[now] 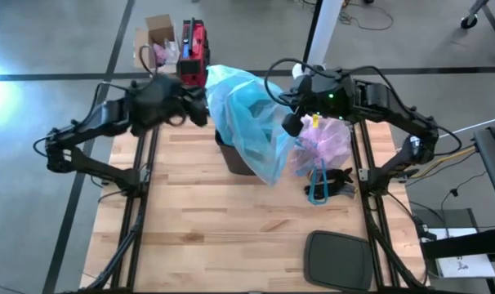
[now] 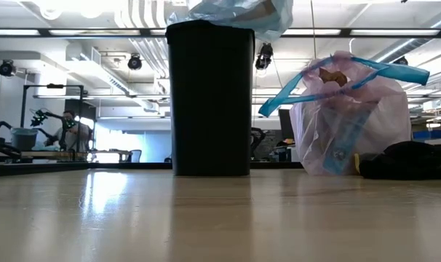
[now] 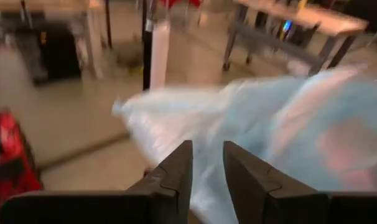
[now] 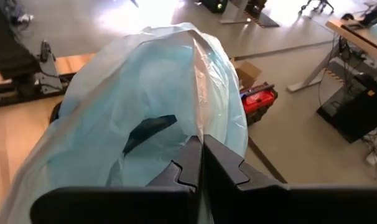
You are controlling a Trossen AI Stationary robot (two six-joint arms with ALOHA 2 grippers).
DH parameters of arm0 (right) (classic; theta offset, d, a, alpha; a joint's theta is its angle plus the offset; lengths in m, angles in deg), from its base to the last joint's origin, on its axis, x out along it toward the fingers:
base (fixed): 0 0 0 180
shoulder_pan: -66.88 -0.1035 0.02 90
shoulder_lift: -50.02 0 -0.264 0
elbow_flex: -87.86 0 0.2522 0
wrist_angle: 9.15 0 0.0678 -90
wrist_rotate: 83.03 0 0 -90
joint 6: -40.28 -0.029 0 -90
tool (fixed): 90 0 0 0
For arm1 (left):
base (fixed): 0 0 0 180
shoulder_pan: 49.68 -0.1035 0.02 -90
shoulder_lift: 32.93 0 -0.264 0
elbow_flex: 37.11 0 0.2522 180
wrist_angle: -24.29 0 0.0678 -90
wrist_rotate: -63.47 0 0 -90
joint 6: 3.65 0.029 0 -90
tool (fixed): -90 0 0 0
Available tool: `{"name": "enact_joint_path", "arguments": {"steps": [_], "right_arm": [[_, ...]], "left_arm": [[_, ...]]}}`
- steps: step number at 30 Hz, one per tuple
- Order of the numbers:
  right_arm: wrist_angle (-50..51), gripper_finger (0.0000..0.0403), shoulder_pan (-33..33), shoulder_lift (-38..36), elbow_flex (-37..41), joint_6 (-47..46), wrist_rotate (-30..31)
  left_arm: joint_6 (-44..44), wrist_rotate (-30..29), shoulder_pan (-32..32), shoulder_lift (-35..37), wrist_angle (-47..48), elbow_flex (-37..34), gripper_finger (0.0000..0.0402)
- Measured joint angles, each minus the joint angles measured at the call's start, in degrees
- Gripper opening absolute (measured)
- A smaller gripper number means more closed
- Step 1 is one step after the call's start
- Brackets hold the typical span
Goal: Place trash/remove bag and relplace
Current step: Insert the new blue trash bag into the trash bin
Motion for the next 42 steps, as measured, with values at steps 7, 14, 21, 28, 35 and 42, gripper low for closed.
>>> {"name": "enact_joint_path", "arguments": {"steps": [7,14,21,28,35,42], "right_arm": [[-0.16,0.0003,0.0,-0.95,0.0,-0.12,-3.89],[-0.44,0.0052,-0.13,-1.07,0.0,-1.45,-5.42],[-3.88,0.0124,-0.11,-1.03,0.0,-1.49,-7.35],[-9.25,0.0176,0.02,-0.59,0.07,0.92,-8.57],[-15.38,0.0199,0.0,0.23,4.69,-2.13,-16.29],[-15.7,0.0201,-1.19,4.07,8.97,-10.1,-15.23]], "left_arm": [[-1.14,19.41,-12.46,-4.25,0.74,-3.45,0.0084],[0.73,34.69,-13.4,-12.84,-5.1,-3.63,0.0076],[2.06,41.96,-13.28,-19.34,-5.06,-3.01,0.0088],[2.27,45.83,-12.86,-18.87,-3.0,-2.81,0.0132],[2.07,46.97,-12.29,-13.47,-1.14,-2.93,0.0202],[2.69,45.07,-12.44,-7.64,-1.68,-2.93,0.0248]]}}
